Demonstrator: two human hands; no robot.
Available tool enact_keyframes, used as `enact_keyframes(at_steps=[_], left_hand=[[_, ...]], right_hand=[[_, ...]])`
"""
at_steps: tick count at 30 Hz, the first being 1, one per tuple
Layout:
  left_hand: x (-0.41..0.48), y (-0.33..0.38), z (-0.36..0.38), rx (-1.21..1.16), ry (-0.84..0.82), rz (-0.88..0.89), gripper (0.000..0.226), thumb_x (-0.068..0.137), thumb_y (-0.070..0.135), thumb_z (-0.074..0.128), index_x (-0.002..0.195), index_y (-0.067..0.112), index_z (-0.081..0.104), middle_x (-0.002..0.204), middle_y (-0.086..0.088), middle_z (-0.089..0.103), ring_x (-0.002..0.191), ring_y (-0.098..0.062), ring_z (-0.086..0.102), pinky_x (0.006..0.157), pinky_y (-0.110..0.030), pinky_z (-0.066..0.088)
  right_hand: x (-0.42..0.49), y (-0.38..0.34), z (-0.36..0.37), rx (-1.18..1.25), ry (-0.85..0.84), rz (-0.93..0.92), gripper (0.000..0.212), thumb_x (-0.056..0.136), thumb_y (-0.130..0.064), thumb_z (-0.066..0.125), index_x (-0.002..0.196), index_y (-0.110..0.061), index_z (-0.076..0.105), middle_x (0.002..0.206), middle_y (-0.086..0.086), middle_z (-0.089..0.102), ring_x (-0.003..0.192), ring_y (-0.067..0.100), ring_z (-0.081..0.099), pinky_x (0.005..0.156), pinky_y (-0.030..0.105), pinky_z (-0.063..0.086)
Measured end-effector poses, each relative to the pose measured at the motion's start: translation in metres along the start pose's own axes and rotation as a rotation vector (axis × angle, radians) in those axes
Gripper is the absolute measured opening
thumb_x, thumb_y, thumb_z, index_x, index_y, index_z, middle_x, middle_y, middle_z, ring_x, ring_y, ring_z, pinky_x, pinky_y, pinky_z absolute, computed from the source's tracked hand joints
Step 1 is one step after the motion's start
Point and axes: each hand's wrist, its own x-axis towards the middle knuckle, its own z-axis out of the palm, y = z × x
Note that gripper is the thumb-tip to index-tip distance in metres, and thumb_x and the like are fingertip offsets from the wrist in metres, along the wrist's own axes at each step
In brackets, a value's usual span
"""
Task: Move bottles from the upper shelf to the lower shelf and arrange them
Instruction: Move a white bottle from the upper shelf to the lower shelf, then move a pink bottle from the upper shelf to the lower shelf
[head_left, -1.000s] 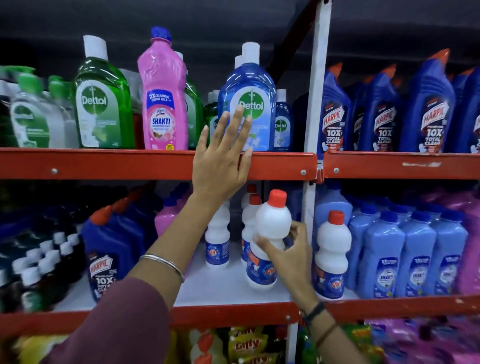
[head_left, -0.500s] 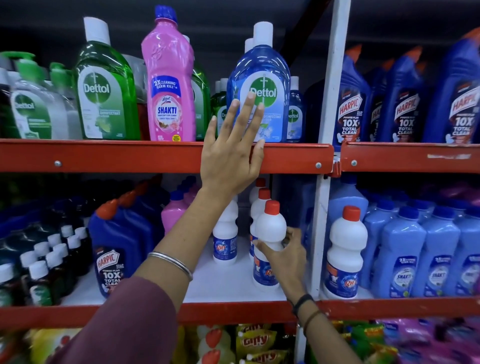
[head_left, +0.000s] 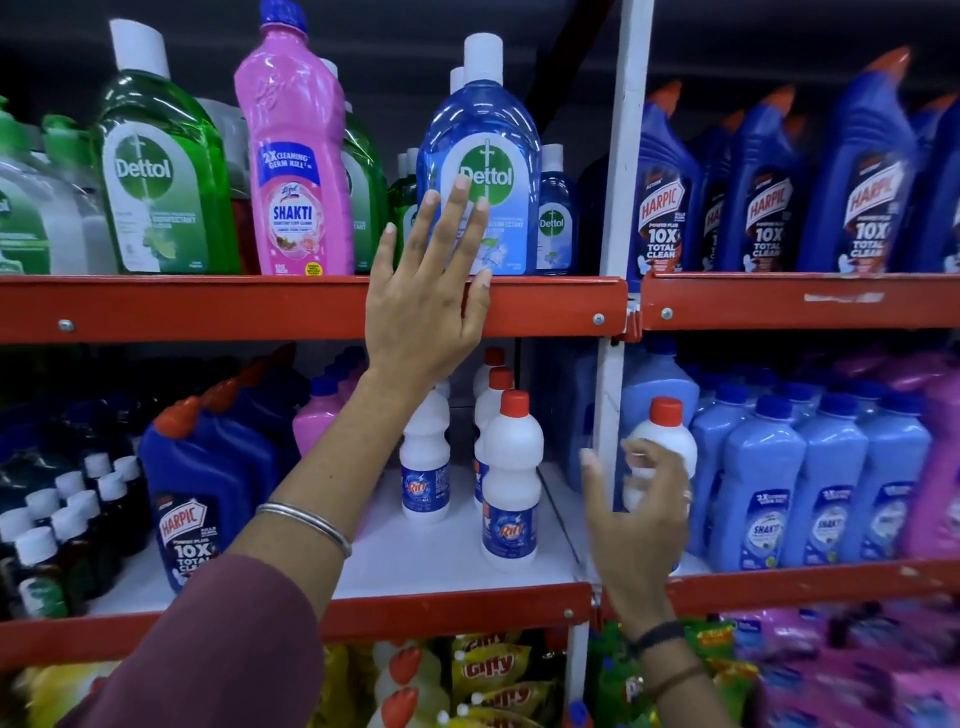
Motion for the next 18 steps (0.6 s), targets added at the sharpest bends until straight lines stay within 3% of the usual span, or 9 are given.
enact_keyframes(at_steps=[3,8,13,18], left_hand=[[0.000,0.000,-0.001,-0.003,-0.007,-0.004,0.054,0.099,0.033,0.035,0.151,0.020,0.028,0.159,-0.003,0.026,0.147,-0.022,0.023,0.116,-0.048,0.026],[0.000,0.000,-0.001,-0.001,-0.010,-0.008,0.054,0.099,0.033,0.036,0.151,0.020,0.028,0.159,-0.003,0.026,0.147,-0.021,0.023,0.116,-0.048,0.026],[0.000,0.000,0.000,0.004,-0.012,-0.006,0.054,0.100,0.033,0.035,0.151,0.020,0.027,0.160,-0.002,0.025,0.147,-0.021,0.023,0.116,-0.048,0.027],[0.001,-0.001,-0.001,0.005,-0.018,-0.003,0.053,0.100,0.034,0.034,0.151,0.020,0.027,0.160,-0.002,0.025,0.147,-0.022,0.023,0.116,-0.048,0.027]], right_hand=[[0.022,0.026,-0.016,0.023,0.072,0.077,0.056,0.075,-0.039,0.063,0.116,-0.006,0.045,0.115,0.017,0.051,0.107,0.029,0.049,0.089,0.037,0.044],[0.036,0.064,-0.017,-0.105,-0.229,0.281,0.088,0.066,-0.020,0.077,0.138,-0.013,0.026,0.136,0.016,0.039,0.120,0.032,0.044,0.096,0.044,0.044],[0.032,0.075,-0.020,-0.174,-0.285,0.301,0.075,0.070,-0.023,0.076,0.131,-0.013,0.035,0.125,0.017,0.057,0.110,0.038,0.055,0.081,0.044,0.050],[0.032,0.062,-0.030,-0.148,-0.238,0.277,0.075,0.063,-0.028,0.084,0.123,-0.012,0.041,0.120,0.018,0.061,0.105,0.039,0.059,0.078,0.044,0.052]])
